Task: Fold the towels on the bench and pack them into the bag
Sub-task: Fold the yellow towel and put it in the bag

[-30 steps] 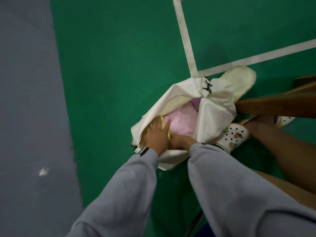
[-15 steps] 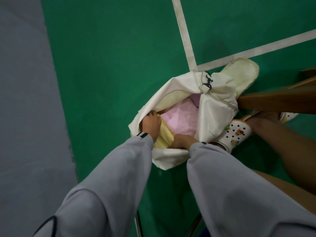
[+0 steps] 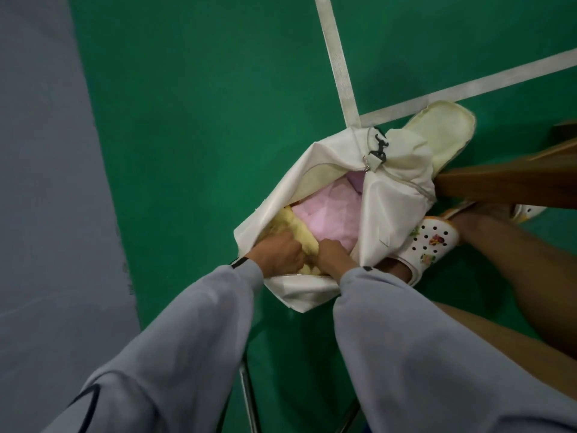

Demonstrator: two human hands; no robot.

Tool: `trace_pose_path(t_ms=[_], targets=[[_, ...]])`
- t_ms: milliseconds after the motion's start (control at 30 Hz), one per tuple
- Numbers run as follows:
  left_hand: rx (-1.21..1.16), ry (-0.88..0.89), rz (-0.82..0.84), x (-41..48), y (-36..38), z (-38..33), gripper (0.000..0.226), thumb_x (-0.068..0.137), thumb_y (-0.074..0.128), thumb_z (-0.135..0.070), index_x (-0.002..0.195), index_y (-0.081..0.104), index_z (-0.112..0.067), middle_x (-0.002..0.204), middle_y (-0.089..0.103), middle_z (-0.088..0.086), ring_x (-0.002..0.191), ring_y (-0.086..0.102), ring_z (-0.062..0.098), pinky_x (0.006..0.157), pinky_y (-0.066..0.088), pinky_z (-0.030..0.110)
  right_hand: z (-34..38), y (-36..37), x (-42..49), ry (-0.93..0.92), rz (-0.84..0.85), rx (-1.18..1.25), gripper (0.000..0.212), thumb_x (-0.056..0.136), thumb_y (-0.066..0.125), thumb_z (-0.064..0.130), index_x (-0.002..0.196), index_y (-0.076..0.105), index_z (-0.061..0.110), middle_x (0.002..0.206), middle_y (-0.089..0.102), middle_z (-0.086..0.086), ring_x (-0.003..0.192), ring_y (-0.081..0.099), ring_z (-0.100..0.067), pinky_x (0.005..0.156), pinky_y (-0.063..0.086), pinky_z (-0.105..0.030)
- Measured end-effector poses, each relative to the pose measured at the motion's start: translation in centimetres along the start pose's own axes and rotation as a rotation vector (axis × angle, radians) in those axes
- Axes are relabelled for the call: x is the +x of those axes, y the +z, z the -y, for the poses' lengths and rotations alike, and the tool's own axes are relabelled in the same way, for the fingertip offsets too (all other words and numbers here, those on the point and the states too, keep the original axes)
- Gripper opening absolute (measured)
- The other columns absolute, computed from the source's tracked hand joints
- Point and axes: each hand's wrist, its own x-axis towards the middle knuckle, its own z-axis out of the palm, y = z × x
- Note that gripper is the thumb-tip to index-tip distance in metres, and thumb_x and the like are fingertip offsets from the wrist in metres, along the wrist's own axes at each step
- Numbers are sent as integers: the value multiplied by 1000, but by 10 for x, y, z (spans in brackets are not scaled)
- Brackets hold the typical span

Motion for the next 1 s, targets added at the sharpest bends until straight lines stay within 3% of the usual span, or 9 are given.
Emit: trace_pose_path(t_ms=[100,233,367,467,567,633,800,900,1000], targets=[[115,-44,206,3,4,1,17,94,53,-25,83,63,-16,92,72,6,75,63,27,70,53,38,4,-2,-6,-2,-59,-171,44,90,69,53,110,65,14,112,68,-6,104,66,-26,74,40,-31],[175,-113,289,13,30,-7,22,100,50,-15,110,69,-14,111,70,6,105,67,29,79,49,41,13,-2,-13,-39,-113,-366,43,89,69,56,108,67,17,111,66,-2,104,66,-23,75,43,-31],[36,-211,368,16,49,7,32,101,52,-22,129,66,-15,129,65,7,121,60,33,103,48,46,23,-2,-9,-108,-242,-336,43,89,74,34,118,50,12,114,60,-7,100,67,-28,77,51,-37],[12,-253,335,19,52,17,33,97,56,-26,127,68,-19,124,68,5,115,63,33,101,50,50,29,1,-5,-378,-324,-353,31,93,60,16,120,45,12,102,62,-8,84,67,-31,66,47,-38],[-20,-283,397,8,24,13,30,101,51,-21,125,65,-13,112,65,4,114,62,30,97,51,41,41,2,-5,-481,-186,-201,20,89,62,32,103,53,20,82,60,-1,71,58,-26,63,44,-34],[14,-266,397,3,15,15,26,100,52,-24,120,67,-15,107,62,3,114,61,28,98,50,42,43,4,-1,-390,-11,-72,11,86,62,29,92,59,20,84,61,-1,81,62,-27,72,51,-36],[171,-208,552,-3,26,12,28,98,61,-29,122,70,-20,123,67,2,120,61,27,104,48,48,30,8,1,-182,201,9,42,90,55,22,131,54,24,127,60,-5,112,57,-29,88,45,-37],[117,-211,636,2,30,-2,42,103,56,-28,143,55,-16,145,51,5,138,47,31,111,42,48,34,12,-6,-219,228,3,47,95,51,27,141,47,28,133,59,-5,116,58,-30,90,45,-40],[-1,-346,627,-1,23,-4,44,107,45,-30,148,46,-15,146,48,6,138,45,30,113,40,45,45,21,-10,-261,217,-8,44,98,52,26,142,46,24,131,63,-7,113,60,-30,96,48,-42]])
